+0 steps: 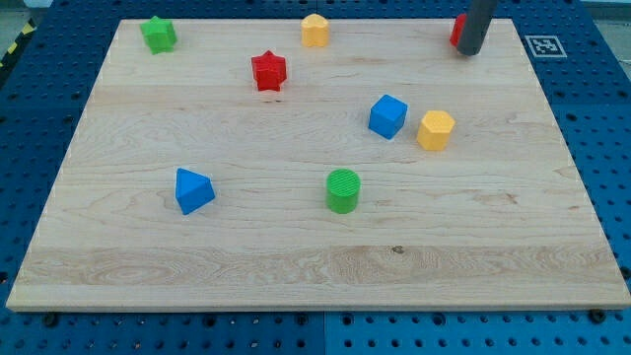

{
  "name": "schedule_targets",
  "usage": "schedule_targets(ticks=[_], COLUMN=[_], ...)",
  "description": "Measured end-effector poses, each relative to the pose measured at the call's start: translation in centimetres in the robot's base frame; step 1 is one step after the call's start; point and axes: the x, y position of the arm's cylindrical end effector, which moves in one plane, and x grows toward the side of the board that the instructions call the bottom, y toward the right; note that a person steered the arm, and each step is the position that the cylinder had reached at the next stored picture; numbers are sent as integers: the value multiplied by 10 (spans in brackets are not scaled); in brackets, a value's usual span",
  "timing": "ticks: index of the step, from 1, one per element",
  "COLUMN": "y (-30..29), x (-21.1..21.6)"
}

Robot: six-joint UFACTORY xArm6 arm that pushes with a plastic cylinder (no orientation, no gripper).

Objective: Push the blue cube towards the blue traingle

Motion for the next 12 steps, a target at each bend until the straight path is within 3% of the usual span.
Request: schedule_targets(ticks=[2,4,6,9,12], y=[-108,-108,-108,-115,-200], x=[51,54,125,165,166])
